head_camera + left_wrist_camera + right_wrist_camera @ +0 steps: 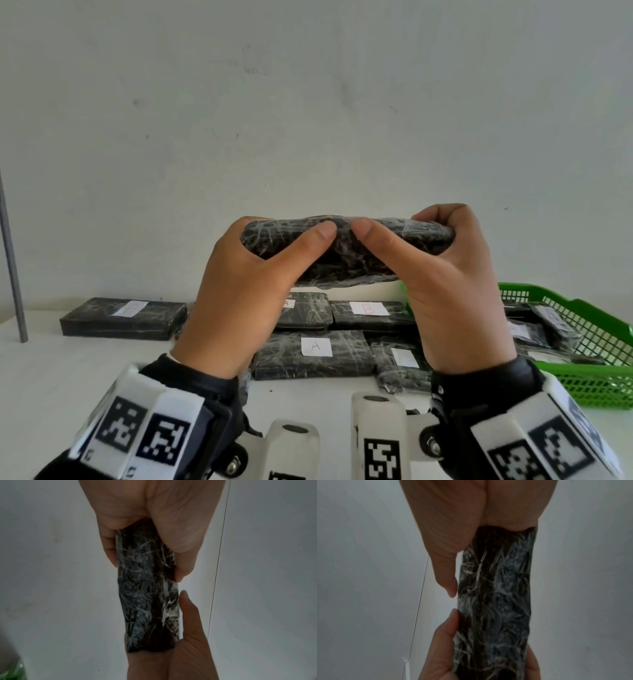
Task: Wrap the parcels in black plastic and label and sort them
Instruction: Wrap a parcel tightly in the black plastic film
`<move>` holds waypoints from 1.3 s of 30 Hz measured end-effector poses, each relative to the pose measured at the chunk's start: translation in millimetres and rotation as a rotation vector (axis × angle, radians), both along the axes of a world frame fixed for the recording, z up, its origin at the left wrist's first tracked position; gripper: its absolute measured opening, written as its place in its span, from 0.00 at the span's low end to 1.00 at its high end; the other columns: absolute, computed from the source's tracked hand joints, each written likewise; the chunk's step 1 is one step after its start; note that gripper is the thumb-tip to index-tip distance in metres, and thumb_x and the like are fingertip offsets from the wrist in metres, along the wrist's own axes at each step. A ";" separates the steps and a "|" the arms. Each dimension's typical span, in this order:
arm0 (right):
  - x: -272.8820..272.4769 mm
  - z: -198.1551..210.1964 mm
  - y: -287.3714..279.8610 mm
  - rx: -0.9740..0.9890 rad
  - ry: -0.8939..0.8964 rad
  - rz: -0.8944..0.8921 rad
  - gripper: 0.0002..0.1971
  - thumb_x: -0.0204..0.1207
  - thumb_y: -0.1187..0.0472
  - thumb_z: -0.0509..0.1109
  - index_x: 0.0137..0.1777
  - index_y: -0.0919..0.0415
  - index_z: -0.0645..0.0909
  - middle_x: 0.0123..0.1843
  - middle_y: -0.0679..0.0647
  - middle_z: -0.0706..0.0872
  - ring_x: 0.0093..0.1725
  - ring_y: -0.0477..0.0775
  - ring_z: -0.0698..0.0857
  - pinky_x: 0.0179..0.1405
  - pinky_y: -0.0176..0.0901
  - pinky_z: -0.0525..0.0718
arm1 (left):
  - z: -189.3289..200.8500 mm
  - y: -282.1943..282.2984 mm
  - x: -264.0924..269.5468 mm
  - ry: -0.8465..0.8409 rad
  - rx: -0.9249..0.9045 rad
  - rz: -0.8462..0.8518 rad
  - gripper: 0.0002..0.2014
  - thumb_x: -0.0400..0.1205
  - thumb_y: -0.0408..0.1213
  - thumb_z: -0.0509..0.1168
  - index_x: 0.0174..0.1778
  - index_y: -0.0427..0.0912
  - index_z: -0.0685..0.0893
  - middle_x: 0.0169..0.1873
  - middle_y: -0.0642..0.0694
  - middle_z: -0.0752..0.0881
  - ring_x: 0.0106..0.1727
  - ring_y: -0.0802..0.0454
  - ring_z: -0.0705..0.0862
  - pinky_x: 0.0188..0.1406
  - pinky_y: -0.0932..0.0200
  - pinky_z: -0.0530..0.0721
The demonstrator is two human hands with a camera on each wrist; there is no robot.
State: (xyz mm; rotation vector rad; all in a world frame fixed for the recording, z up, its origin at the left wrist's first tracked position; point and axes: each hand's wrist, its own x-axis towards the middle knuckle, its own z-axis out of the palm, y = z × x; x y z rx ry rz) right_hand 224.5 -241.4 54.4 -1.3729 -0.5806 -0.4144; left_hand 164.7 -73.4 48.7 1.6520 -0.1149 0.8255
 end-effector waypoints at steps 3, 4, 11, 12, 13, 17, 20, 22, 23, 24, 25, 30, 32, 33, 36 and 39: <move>-1.0 0.5 0.2 -0.018 0.005 -0.022 0.36 0.55 0.38 0.91 0.56 0.50 0.76 0.57 0.70 0.90 0.55 0.74 0.91 0.55 0.73 0.91 | 0.1 1.8 -2.4 0.029 0.005 0.009 0.30 0.74 0.66 0.74 0.56 0.41 0.89 0.49 0.41 0.93 0.51 0.46 0.92 0.56 0.48 0.86; -1.3 0.0 0.4 -0.026 0.016 -0.026 0.35 0.56 0.38 0.90 0.56 0.51 0.76 0.57 0.70 0.91 0.54 0.74 0.91 0.54 0.72 0.91 | 0.0 2.5 -3.1 0.041 0.011 0.006 0.30 0.74 0.66 0.72 0.56 0.41 0.89 0.49 0.41 0.93 0.51 0.46 0.92 0.56 0.48 0.85; -5.9 1.9 -1.1 -0.073 -0.017 -0.003 0.31 0.65 0.39 0.88 0.57 0.52 0.75 0.41 0.56 0.84 0.39 0.66 0.86 0.48 0.73 0.89 | 1.4 10.4 -2.8 0.045 0.019 -0.034 0.26 0.77 0.66 0.73 0.59 0.49 0.91 0.53 0.43 0.94 0.57 0.44 0.92 0.65 0.41 0.83; -5.1 1.2 -0.7 -0.060 -0.016 0.002 0.30 0.67 0.42 0.88 0.57 0.54 0.75 0.40 0.54 0.84 0.39 0.63 0.85 0.48 0.72 0.88 | 1.2 10.5 -2.8 0.049 0.029 -0.037 0.27 0.77 0.67 0.71 0.60 0.50 0.91 0.54 0.39 0.93 0.59 0.39 0.91 0.69 0.38 0.82; -4.3 0.3 -0.8 -0.043 -0.018 0.022 0.29 0.67 0.43 0.87 0.57 0.55 0.75 0.41 0.54 0.84 0.39 0.64 0.86 0.49 0.72 0.88 | 1.4 10.3 -3.1 0.040 0.022 -0.041 0.27 0.76 0.68 0.71 0.60 0.51 0.90 0.55 0.40 0.93 0.59 0.39 0.90 0.70 0.38 0.82; -1.6 1.5 -3.5 0.018 -0.003 0.067 0.28 0.65 0.40 0.84 0.56 0.53 0.76 0.40 0.52 0.82 0.41 0.57 0.82 0.49 0.64 0.86 | 3.8 9.0 -2.6 -0.030 -0.026 -0.070 0.29 0.77 0.65 0.70 0.57 0.40 0.87 0.52 0.31 0.87 0.58 0.36 0.87 0.66 0.36 0.81; -0.4 1.3 -5.1 0.022 0.054 0.086 0.27 0.67 0.41 0.83 0.57 0.53 0.77 0.41 0.53 0.80 0.43 0.56 0.81 0.54 0.70 0.87 | 0.8 6.2 -3.9 -0.032 -0.016 -0.070 0.29 0.86 0.59 0.64 0.50 0.29 0.76 0.43 0.27 0.77 0.46 0.34 0.79 0.51 0.49 0.77; 0.0 2.3 -7.9 0.005 0.053 0.118 0.22 0.72 0.41 0.81 0.55 0.51 0.77 0.39 0.51 0.77 0.42 0.53 0.77 0.51 0.66 0.85 | 0.9 3.5 -2.0 -0.011 -0.026 -0.081 0.32 0.81 0.64 0.67 0.51 0.32 0.80 0.45 0.30 0.82 0.48 0.37 0.84 0.58 0.44 0.80; 0.9 2.6 -9.8 0.009 0.053 0.126 0.17 0.77 0.44 0.79 0.53 0.51 0.77 0.37 0.49 0.72 0.39 0.51 0.73 0.45 0.53 0.81 | 0.9 3.4 0.4 -0.009 -0.067 -0.092 0.29 0.77 0.65 0.68 0.49 0.38 0.85 0.46 0.34 0.86 0.52 0.40 0.87 0.65 0.40 0.81; 1.4 3.3 -11.4 0.016 0.061 0.131 0.12 0.81 0.49 0.76 0.51 0.52 0.76 0.34 0.48 0.69 0.36 0.47 0.69 0.40 0.45 0.75 | 0.8 4.1 3.6 -0.032 -0.146 -0.100 0.20 0.75 0.63 0.70 0.45 0.47 0.88 0.45 0.41 0.89 0.53 0.46 0.89 0.68 0.39 0.83; 2.3 3.5 -13.3 0.015 0.063 0.139 0.09 0.84 0.53 0.73 0.50 0.53 0.75 0.32 0.46 0.66 0.34 0.46 0.66 0.37 0.42 0.70 | 1.7 2.2 4.0 -0.051 -0.228 -0.136 0.12 0.74 0.58 0.72 0.43 0.54 0.87 0.43 0.50 0.90 0.52 0.50 0.90 0.68 0.42 0.83; 9.5 4.2 -14.5 -0.143 -0.111 0.094 0.05 0.84 0.50 0.63 0.51 0.49 0.78 0.40 0.54 0.77 0.42 0.56 0.78 0.52 0.54 0.80 | -2.1 5.6 10.9 -0.009 -0.185 -0.134 0.21 0.72 0.63 0.65 0.39 0.46 0.81 0.43 0.48 0.79 0.50 0.47 0.77 0.60 0.37 0.76; 19.2 -2.0 -16.7 -0.287 -0.255 0.042 0.09 0.83 0.48 0.55 0.54 0.39 0.77 0.59 0.65 0.83 0.63 0.69 0.83 0.69 0.66 0.81 | -1.7 9.2 12.9 -0.016 -0.240 -0.116 0.17 0.73 0.59 0.69 0.36 0.48 0.84 0.38 0.48 0.84 0.47 0.47 0.83 0.62 0.39 0.80; 21.1 -4.4 -17.3 -0.292 -0.281 0.012 0.10 0.84 0.50 0.54 0.56 0.39 0.77 0.62 0.63 0.84 0.66 0.62 0.84 0.72 0.60 0.82 | -2.1 9.5 13.3 -0.027 -0.284 -0.121 0.09 0.75 0.55 0.71 0.36 0.54 0.86 0.37 0.55 0.87 0.45 0.52 0.86 0.62 0.41 0.83; 25.0 -4.9 -17.3 -0.226 -0.300 0.022 0.09 0.91 0.54 0.56 0.62 0.49 0.78 0.55 0.43 0.84 0.56 0.29 0.83 0.64 0.28 0.80 | -4.3 7.8 14.8 -0.032 -0.329 -0.156 0.06 0.82 0.50 0.67 0.44 0.53 0.83 0.35 0.58 0.90 0.43 0.58 0.89 0.54 0.51 0.87; 27.2 -3.8 -18.5 -0.210 -0.269 0.094 0.10 0.86 0.48 0.57 0.58 0.39 0.80 0.62 0.52 0.84 0.68 0.58 0.84 0.77 0.64 0.80 | -3.1 10.3 16.1 -0.002 -0.286 -0.128 0.12 0.90 0.47 0.61 0.43 0.54 0.84 0.32 0.61 0.90 0.42 0.60 0.89 0.52 0.53 0.87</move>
